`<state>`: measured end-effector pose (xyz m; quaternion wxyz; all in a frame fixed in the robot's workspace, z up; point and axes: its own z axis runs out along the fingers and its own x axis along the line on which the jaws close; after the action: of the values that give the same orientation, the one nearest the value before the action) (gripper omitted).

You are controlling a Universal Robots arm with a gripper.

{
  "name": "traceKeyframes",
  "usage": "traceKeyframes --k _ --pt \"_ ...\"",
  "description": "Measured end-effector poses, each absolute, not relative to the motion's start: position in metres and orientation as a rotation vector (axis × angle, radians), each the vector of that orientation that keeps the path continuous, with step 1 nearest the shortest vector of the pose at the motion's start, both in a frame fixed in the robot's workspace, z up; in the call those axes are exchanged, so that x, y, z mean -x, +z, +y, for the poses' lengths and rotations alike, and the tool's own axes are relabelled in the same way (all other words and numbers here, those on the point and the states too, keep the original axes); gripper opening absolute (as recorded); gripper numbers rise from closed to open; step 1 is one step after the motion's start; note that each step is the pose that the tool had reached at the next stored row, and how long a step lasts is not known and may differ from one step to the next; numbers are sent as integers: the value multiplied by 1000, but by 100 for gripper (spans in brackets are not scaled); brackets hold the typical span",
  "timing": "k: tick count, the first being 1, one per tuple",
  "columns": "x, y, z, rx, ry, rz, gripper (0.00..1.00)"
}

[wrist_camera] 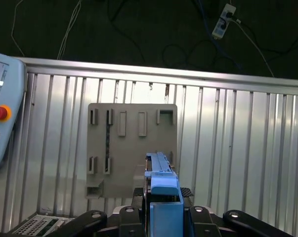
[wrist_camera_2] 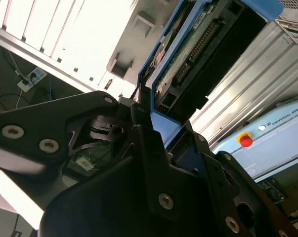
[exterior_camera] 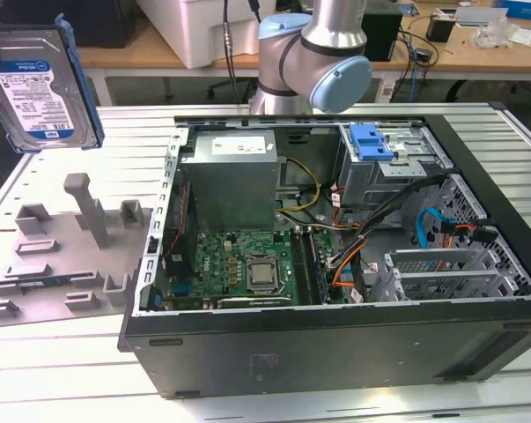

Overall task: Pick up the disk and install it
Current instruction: 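Pick up the disk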

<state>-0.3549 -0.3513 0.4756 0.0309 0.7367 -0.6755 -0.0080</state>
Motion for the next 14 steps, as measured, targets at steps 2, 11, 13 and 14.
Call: traceKeyframes --k 2,11,13,14 --pt "349 476 -353 -2269 -26 -2080 37" --pt "333 476 -356 -2268 -29 -2079 37" --pt "330 476 -357 -2268 -30 -2079 37" --pt "327 477 -357 -2267 -31 -2078 37"
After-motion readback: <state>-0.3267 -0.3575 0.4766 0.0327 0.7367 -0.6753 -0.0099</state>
